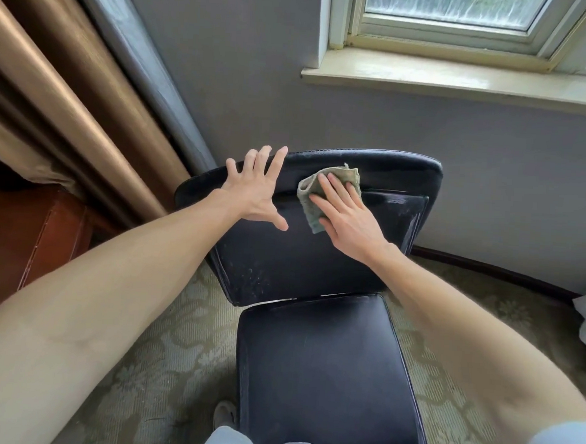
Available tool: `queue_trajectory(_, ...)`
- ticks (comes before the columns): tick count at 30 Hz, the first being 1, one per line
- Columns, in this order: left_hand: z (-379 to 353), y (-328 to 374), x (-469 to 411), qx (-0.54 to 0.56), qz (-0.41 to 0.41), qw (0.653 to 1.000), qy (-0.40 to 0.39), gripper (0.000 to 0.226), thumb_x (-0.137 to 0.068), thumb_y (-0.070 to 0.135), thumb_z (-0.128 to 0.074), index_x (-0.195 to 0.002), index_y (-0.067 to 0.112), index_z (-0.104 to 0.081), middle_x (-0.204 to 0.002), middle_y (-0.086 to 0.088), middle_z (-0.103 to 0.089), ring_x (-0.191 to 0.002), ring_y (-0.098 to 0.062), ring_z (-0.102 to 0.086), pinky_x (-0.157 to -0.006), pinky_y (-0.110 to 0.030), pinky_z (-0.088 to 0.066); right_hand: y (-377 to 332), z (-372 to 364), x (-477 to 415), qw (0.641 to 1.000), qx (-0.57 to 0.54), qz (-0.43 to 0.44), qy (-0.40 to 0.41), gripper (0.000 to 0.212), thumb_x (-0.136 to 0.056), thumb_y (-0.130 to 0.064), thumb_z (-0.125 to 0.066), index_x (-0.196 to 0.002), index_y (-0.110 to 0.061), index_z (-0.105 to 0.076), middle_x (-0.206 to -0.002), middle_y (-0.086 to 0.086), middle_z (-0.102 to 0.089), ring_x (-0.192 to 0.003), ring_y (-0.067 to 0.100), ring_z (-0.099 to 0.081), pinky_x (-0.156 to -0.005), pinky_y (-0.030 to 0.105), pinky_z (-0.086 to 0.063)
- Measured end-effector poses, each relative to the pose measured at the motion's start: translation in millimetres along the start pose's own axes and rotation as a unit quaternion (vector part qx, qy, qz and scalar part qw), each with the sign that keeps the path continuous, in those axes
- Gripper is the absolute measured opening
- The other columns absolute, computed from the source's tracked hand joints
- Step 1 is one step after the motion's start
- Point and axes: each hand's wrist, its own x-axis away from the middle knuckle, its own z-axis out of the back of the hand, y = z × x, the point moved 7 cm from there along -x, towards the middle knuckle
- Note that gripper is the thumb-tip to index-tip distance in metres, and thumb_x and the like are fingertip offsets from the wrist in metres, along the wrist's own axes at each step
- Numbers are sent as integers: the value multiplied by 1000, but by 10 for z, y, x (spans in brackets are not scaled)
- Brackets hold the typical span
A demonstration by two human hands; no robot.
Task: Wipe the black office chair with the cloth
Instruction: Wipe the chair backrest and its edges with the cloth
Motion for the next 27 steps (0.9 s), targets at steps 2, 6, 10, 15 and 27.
queue_trajectory(2,2,-4,-11,-1,1,1000,2,145,-57,79,-69,-150,19,24,-159,-12,9,-145,-34,1,-109,-64,-15,49,-60,-7,999,22,10,-22,59,-94,-24,-54,-148,-11,-34,-158,14,-21,-147,30,-14,-120,46,-12)
queue_trajectory(6,-15,-14,-6,0,2,1000,6,143,-58,79,-68,-149,21,25,-159,-11,8,-145,-33,0,-109,-62,-16,47,-130,29,999,41,-3,11,53,-97,-26,-49,-148,-15,-36,-156,13,-26,-147,31,-17,-120,46,-13)
queue_trajectory(10,-14,-2,-3,-4,2,1000,23,141,-58,81,-66,-149,21,24,-159,-11,5,-144,-32,-2,-108,-59,-18,86,-159,88,998,44,-27,35,51,-98,-30,-51,-146,-17,-41,-155,10,-32,-145,27,-25,-117,46,-22)
queue_trajectory(15,-8,9,-1,-4,9,999,32,139,-58,82,-63,-150,22,23,-159,-10,3,-144,-32,-3,-109,-56,-18,263,-113,269,995,33,-60,70,48,-98,-32,-54,-142,-16,-46,-152,5,-38,-140,22,-36,-113,42,-31)
queue_trajectory(27,171,398,-20,5,-22,991,129,126,-66,72,-65,-153,9,2,-160,-14,2,-148,-33,4,-113,-62,-6,498,-62,674,972,-10,-222,71,59,-94,-27,-58,-147,-11,-37,-153,11,-34,-144,28,-25,-115,48,-28)
